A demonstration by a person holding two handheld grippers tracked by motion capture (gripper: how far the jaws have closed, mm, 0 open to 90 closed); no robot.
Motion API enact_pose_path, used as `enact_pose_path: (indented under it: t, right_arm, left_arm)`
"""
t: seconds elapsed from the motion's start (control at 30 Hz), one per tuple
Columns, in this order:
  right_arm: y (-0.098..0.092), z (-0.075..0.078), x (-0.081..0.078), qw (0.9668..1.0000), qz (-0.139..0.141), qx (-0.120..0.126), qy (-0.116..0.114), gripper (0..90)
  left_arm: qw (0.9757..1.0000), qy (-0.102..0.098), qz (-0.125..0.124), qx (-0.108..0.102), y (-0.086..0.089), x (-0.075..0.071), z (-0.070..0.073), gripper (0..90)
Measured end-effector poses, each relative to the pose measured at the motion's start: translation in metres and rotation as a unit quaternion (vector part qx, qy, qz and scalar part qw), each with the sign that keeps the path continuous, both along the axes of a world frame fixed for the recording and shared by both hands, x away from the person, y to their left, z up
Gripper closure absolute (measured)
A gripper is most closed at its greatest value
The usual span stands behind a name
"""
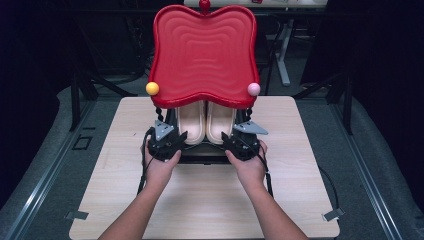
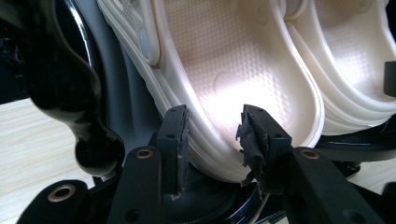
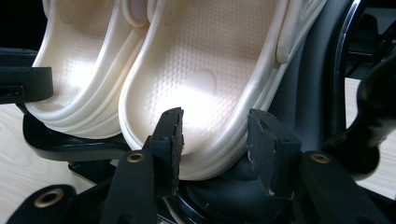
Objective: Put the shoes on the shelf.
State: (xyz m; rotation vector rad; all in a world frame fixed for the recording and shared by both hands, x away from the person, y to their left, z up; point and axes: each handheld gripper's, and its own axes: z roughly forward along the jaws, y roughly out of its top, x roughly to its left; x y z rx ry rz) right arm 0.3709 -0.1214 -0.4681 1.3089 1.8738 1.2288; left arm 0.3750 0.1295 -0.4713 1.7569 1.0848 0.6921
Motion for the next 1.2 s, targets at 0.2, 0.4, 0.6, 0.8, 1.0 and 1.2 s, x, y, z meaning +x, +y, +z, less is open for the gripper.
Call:
enact_pose_path:
  t: [0.2, 0.4, 0.6, 0.8, 1.0, 1.2]
  right_arm:
    - [0.0014, 0.0018, 0.0007, 1.0000, -0.001, -0.006, 0.005, 55.6]
    - [0.0019, 0.0016, 0.0007, 1.0000, -0.002, -0.008, 0.002, 55.6]
    - [0.0020, 0.0011, 0.0005, 1.0000, -0.003, -0.005, 0.001, 55.5]
    - [0.0019, 0.0010, 0.0002, 1.0000, -0.003, -0.005, 0.000, 55.3]
    - [0.0012, 0.0025, -0.0019, 1.0000, -0.004, 0.000, 0.000, 56.6]
    - [0.0033, 0.0052, -0.0088, 0.9999, 0.005, -0.011, -0.008, 56.4]
  left_arm:
    - [1.0000, 0.003, 0.000, -0.007, 0.0008, 0.0001, 0.0002, 61.8]
    - [0.9999, 0.008, -0.003, -0.013, 0.0024, 0.0000, 0.0005, 61.4]
    - [0.9999, 0.007, -0.002, -0.013, 0.0022, -0.0003, 0.0004, 61.3]
    - [0.9999, 0.006, -0.003, -0.011, 0.0029, -0.0003, 0.0006, 60.7]
    - [0.9997, 0.009, -0.006, -0.023, 0.0039, -0.0001, 0.0007, 56.5]
    - [0.9997, 0.005, -0.011, -0.024, 0.0035, -0.0051, 0.0042, 54.1]
